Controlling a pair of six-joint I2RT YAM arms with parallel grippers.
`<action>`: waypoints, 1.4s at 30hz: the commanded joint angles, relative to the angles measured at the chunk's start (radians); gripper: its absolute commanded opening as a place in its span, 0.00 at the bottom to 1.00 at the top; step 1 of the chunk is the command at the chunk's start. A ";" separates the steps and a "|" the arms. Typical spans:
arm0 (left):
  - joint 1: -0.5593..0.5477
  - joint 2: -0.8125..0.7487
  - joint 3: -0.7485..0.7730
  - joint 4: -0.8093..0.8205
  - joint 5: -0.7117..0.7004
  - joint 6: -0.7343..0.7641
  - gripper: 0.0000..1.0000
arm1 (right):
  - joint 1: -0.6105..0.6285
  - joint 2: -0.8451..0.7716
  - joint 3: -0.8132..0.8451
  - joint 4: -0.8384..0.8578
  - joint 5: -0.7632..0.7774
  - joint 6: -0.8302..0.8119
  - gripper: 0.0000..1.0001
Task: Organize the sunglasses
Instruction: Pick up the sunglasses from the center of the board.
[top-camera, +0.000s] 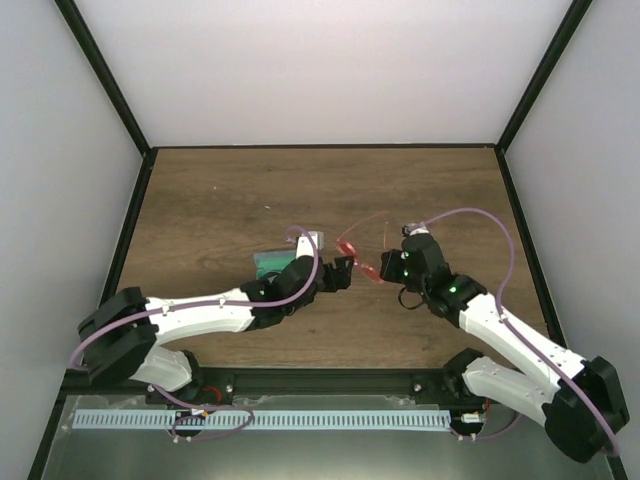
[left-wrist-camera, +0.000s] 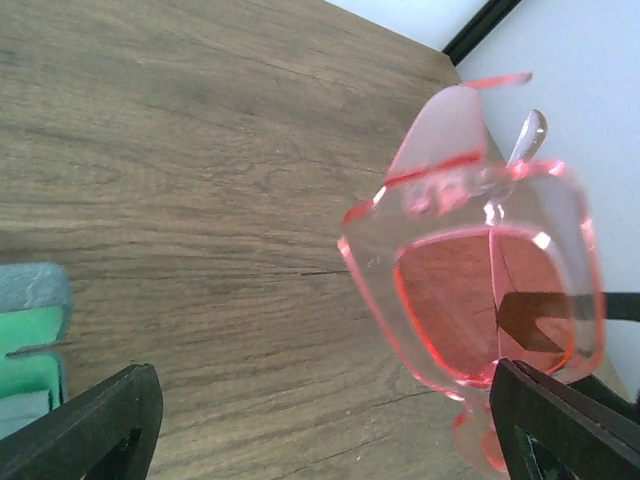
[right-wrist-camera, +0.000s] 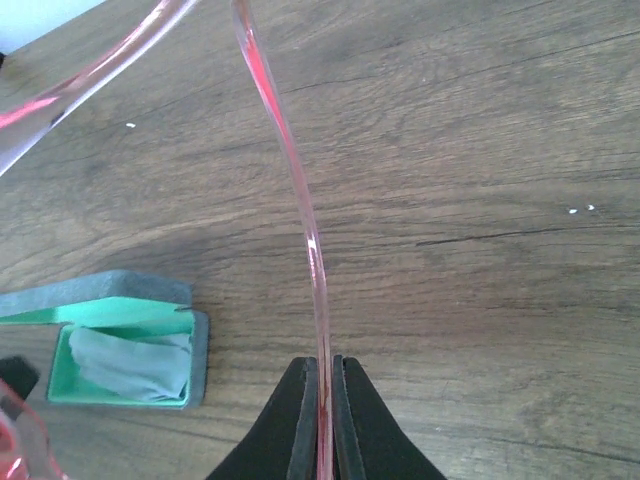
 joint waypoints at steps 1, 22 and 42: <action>-0.001 0.056 0.057 -0.032 -0.017 0.024 0.92 | 0.014 -0.064 -0.004 -0.019 -0.033 -0.009 0.01; 0.000 0.187 0.186 -0.040 0.005 0.039 0.92 | 0.026 -0.208 -0.081 0.008 -0.316 -0.212 0.01; 0.029 -0.219 -0.105 -0.164 -0.211 -0.043 1.00 | 0.026 0.057 0.057 -0.113 0.015 -0.158 0.01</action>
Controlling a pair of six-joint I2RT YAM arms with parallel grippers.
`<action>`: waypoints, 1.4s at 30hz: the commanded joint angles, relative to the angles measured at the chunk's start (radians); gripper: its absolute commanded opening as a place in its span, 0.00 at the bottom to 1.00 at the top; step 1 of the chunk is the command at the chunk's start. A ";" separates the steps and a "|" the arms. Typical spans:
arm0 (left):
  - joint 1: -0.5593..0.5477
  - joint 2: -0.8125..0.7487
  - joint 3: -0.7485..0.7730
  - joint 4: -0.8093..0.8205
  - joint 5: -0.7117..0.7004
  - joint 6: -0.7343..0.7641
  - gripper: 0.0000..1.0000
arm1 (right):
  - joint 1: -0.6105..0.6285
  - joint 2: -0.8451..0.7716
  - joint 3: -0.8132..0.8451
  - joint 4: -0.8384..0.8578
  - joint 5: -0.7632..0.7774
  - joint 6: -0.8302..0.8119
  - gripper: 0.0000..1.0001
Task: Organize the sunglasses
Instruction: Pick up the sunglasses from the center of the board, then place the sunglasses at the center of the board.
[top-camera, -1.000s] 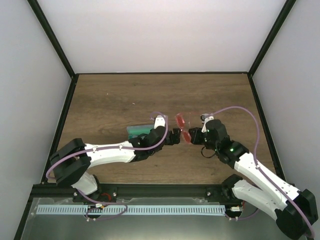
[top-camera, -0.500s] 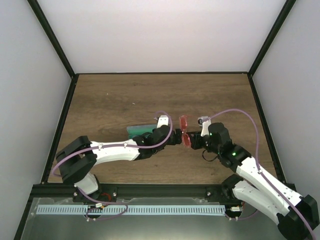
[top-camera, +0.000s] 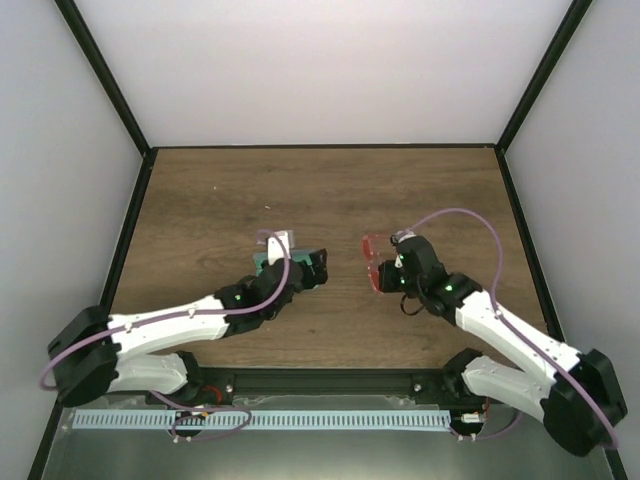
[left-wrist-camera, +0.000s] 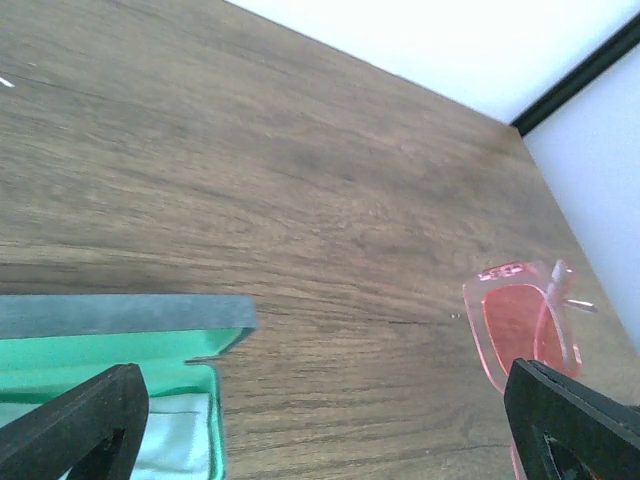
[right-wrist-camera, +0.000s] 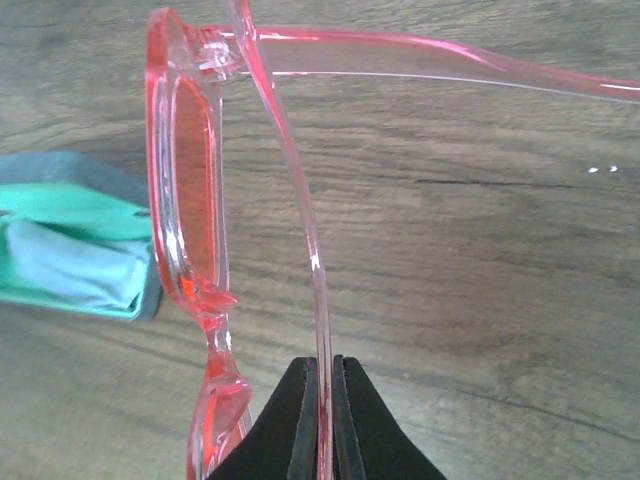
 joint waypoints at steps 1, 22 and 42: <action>0.001 -0.142 -0.088 -0.050 -0.076 -0.036 1.00 | 0.010 0.111 0.090 -0.025 0.123 0.010 0.01; 0.001 -0.456 -0.287 -0.155 -0.070 -0.090 1.00 | 0.014 0.440 0.137 -0.006 0.152 0.068 0.01; -0.012 0.154 -0.165 0.200 0.057 -0.083 0.98 | 0.066 0.345 0.107 -0.029 0.269 0.124 0.29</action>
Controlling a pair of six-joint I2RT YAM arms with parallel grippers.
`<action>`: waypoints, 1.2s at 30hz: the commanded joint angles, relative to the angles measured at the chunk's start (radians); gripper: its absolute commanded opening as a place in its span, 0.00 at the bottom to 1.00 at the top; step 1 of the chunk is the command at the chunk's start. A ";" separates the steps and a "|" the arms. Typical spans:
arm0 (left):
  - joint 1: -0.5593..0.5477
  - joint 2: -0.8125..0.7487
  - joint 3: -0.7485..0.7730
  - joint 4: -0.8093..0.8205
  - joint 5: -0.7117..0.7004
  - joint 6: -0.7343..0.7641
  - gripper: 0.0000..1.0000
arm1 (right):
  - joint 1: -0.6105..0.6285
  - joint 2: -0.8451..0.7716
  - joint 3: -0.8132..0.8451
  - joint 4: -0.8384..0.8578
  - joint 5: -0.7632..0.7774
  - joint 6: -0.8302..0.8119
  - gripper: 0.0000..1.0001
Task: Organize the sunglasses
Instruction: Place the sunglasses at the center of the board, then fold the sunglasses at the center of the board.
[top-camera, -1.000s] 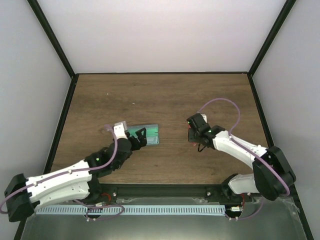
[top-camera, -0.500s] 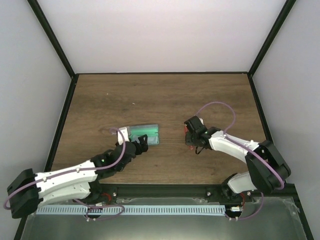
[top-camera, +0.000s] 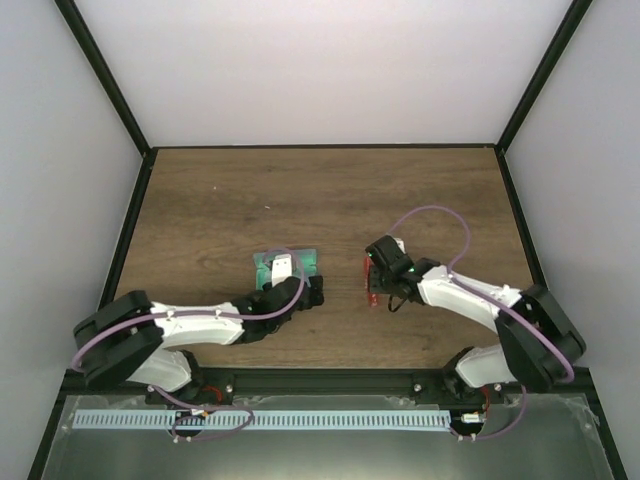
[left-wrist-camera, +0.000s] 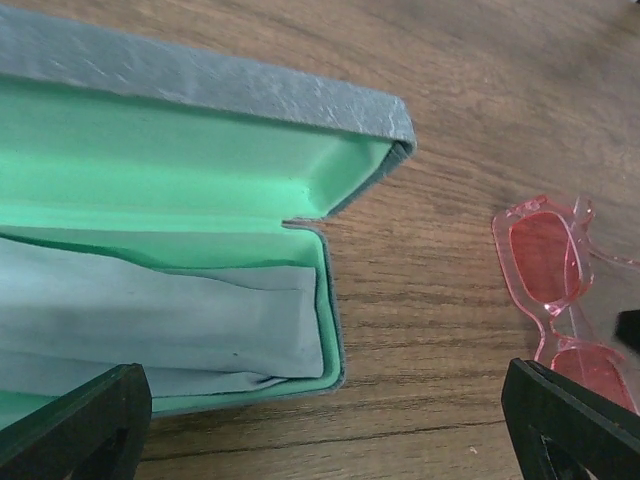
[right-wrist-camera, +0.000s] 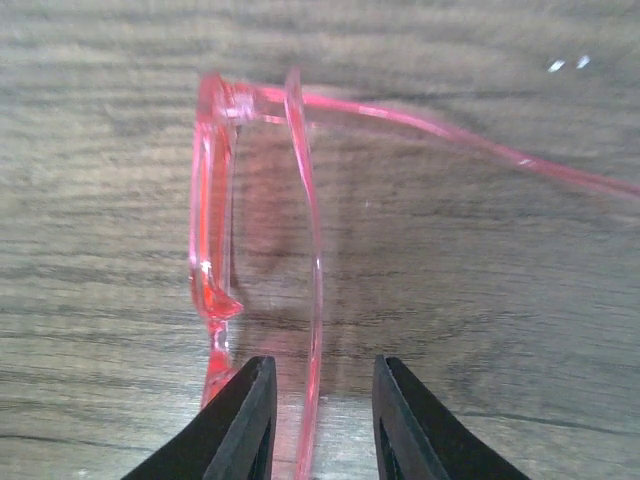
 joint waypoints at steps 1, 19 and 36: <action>-0.004 0.097 0.036 0.125 0.035 0.017 0.98 | 0.008 -0.123 0.003 -0.017 0.096 0.028 0.30; -0.004 0.466 0.232 0.239 0.238 0.047 0.94 | -0.345 0.224 0.277 -0.025 0.075 -0.088 0.06; -0.042 0.412 0.189 0.232 0.237 0.037 0.94 | -0.356 0.297 0.206 0.023 0.044 -0.091 0.01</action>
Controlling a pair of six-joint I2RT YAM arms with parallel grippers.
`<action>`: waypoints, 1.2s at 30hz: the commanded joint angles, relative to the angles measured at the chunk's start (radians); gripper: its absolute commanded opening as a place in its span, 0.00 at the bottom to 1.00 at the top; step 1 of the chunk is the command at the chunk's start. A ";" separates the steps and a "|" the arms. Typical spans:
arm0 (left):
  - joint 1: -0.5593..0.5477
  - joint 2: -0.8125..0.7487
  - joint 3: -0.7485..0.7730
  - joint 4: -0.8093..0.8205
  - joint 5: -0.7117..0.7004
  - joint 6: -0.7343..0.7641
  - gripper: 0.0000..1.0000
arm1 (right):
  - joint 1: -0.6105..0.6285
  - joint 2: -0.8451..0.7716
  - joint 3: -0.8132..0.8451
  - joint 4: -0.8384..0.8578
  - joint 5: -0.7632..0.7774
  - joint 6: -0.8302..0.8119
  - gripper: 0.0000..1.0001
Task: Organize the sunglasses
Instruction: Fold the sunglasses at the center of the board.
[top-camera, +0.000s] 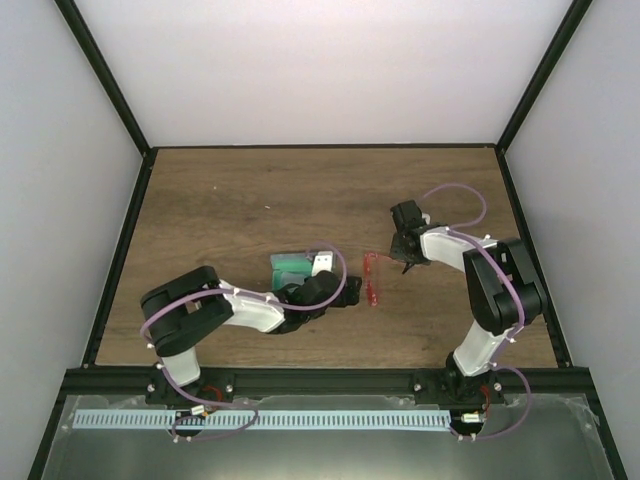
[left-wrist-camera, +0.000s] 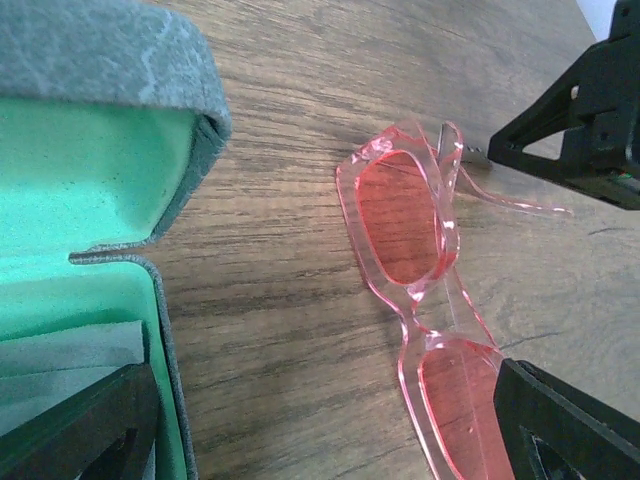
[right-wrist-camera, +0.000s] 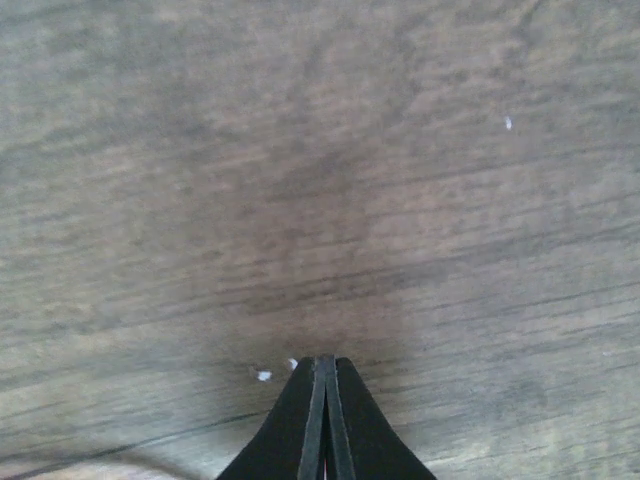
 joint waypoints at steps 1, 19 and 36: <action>-0.029 0.000 -0.019 -0.058 0.042 -0.025 0.94 | -0.009 -0.018 -0.044 0.021 -0.008 0.001 0.01; -0.119 -0.237 0.033 -0.302 -0.104 0.014 0.82 | -0.010 -0.122 -0.104 0.043 -0.042 -0.003 0.01; -0.155 0.083 0.196 -0.240 -0.056 -0.019 0.65 | -0.011 -0.094 -0.114 0.062 -0.072 -0.010 0.01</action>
